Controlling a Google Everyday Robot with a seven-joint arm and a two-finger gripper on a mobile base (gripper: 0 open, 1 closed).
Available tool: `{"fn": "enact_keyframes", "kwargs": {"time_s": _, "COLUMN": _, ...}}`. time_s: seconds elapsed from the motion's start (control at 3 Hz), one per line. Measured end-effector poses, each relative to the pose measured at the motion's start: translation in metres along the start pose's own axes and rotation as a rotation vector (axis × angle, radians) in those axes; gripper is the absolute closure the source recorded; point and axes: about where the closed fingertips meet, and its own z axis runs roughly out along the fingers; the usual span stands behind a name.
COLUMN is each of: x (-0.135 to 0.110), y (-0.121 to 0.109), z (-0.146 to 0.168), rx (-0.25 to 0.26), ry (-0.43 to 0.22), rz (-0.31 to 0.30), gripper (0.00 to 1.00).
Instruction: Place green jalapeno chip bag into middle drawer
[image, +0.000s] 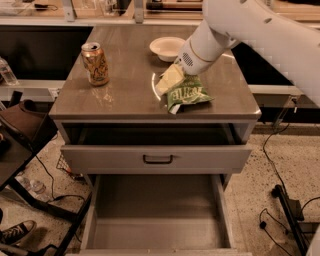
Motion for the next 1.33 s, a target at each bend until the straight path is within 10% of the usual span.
{"fn": "enact_keyframes", "kwargs": {"time_s": 1.0, "x": 0.0006, "y": 0.0035, "z": 0.0058, "rx": -0.007, "ry": 0.008, "rz": -0.005, "gripper": 0.95}}
{"fn": "enact_keyframes", "kwargs": {"time_s": 1.33, "x": 0.0017, "y": 0.0034, "z": 0.0056, "rx": -0.011, "ry": 0.009, "rz": -0.008, "gripper": 1.0}}
